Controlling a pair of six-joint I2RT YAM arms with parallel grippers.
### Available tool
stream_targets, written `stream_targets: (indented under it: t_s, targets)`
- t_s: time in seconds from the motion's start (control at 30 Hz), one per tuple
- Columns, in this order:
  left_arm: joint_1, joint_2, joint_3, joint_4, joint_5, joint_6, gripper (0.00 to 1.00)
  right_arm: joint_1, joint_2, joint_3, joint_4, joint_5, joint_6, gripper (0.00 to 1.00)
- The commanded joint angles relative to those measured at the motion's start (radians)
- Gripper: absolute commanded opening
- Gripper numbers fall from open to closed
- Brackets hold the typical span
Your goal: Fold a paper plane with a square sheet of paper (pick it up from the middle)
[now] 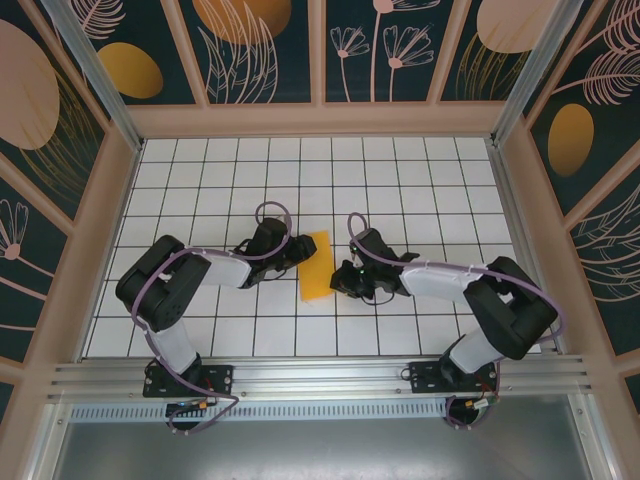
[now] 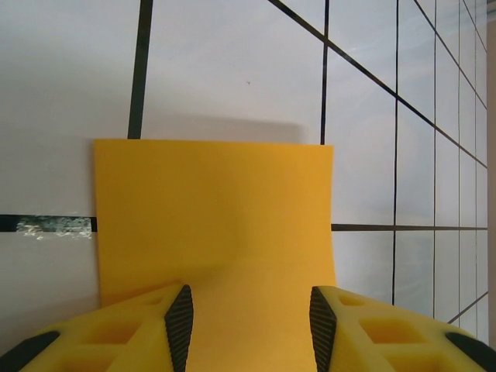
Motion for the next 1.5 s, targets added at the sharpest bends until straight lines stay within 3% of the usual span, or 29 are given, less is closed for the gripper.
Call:
stream_targets:
  t_s: [0.0, 0.17, 0.47, 1.47]
  targets:
    - [0.005, 0.021, 0.008, -0.047, -0.009, 0.023, 0.46, 0.006, -0.043, -0.017, 0.020, 0.011, 0.003, 0.19]
    - [0.006, 0.025, 0.007, -0.044, -0.007, 0.021, 0.47, 0.006, -0.056, -0.027, 0.035, -0.002, 0.012, 0.20]
    - [0.005, 0.037, -0.001, -0.024, 0.006, 0.015, 0.45, 0.006, -0.041, -0.014, 0.071, -0.021, 0.014, 0.09]
    - [0.005, 0.004, 0.016, -0.045, 0.016, 0.017, 0.45, 0.003, 0.240, 0.173, 0.219, -0.028, -0.042, 0.09]
